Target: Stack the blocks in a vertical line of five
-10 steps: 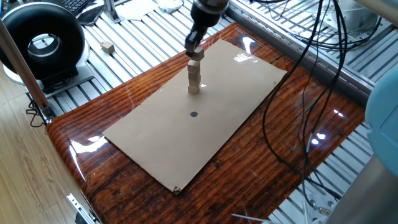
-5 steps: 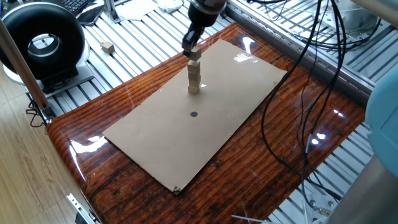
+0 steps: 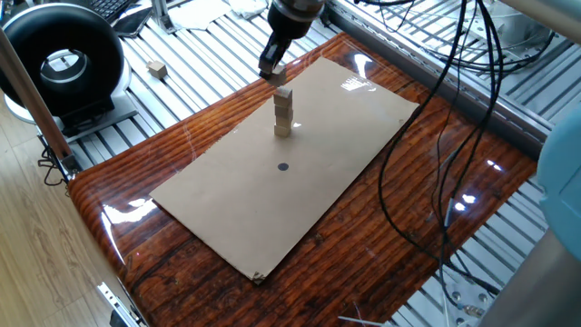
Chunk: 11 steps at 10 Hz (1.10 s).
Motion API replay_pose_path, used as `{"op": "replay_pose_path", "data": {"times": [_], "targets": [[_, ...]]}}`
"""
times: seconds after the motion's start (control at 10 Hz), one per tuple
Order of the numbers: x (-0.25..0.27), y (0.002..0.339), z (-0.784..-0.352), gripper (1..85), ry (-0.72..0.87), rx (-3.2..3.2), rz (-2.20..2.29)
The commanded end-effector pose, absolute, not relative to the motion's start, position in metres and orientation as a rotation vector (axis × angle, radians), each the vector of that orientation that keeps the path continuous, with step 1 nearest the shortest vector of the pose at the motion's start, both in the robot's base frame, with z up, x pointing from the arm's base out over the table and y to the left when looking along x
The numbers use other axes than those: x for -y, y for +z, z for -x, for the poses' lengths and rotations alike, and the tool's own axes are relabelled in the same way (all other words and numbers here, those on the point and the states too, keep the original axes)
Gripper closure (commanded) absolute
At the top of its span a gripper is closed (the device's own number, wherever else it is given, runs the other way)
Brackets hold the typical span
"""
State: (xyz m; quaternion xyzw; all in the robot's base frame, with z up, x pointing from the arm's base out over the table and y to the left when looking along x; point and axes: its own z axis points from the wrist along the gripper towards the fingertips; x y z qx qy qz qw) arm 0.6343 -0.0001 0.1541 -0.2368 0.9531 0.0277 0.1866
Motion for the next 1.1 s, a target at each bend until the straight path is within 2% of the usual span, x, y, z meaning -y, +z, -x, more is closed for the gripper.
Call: {"op": "replay_pose_path", "data": {"times": [0.0,1.0], "targets": [[0.005,0.157,-0.639,73.3,0.053,-2.639,0.678],[0.002,0.15,-0.624,73.7,0.062,-2.61,0.692]]}}
